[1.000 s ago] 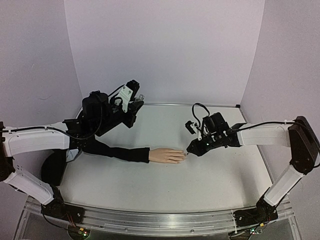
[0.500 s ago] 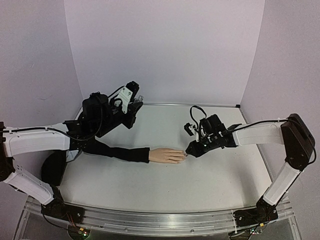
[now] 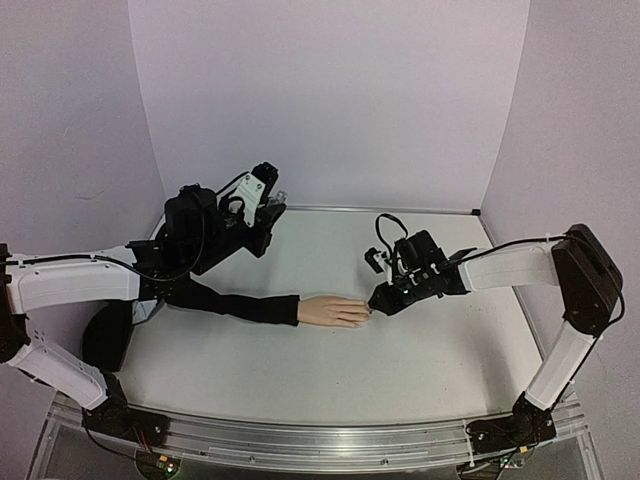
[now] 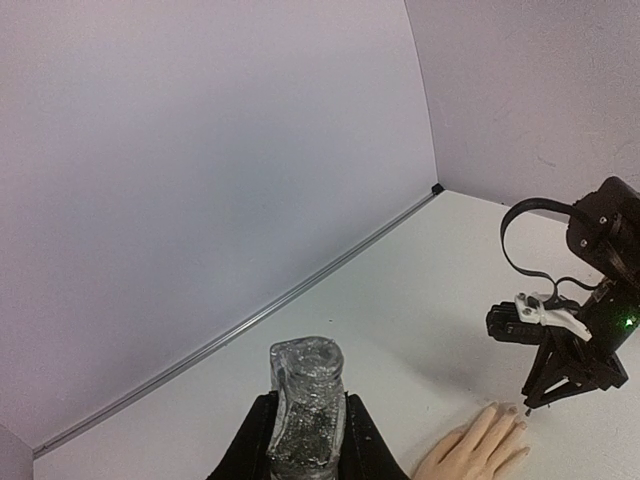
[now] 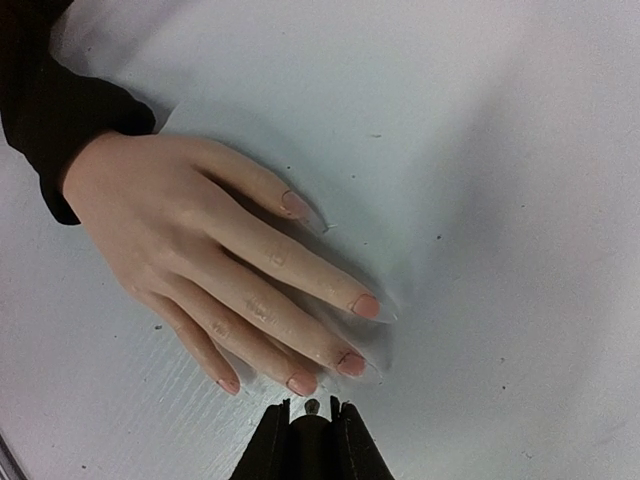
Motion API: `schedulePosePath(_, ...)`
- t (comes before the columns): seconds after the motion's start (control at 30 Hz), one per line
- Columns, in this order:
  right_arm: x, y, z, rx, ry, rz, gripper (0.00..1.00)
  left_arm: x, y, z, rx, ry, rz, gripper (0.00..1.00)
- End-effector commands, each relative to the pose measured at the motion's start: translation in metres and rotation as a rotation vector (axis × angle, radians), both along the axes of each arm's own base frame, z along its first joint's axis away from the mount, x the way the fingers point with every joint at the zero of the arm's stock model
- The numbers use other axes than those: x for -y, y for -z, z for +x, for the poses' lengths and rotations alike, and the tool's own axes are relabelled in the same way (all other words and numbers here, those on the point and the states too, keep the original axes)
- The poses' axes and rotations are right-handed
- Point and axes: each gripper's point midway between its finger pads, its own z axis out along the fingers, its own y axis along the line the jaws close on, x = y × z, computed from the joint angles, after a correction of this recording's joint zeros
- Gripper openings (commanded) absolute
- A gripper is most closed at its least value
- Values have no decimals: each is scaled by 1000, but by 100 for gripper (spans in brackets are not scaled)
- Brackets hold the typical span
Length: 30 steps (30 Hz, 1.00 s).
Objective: Paint the nails
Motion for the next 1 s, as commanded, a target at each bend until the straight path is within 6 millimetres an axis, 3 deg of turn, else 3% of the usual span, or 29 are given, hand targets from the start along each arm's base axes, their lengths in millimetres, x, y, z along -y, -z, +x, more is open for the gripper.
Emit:
schedulePosePath(0.0,-16,-16,8,35,-28,44,0,-4,-22,2,49,-19,-45,0)
schedulePosePath(0.33,-18,-6,5,11,-40,14,0,-4,-21,1,46,-17,-43,0)
schedulePosePath(0.67,-7,1,5,13,-10,-43,0,-5,-22,1,48,-19,-44,0)
schedulePosePath(0.97,-14,1,5,-4,-33,-20,0,-5,-21,1,46,-17,-44,0)
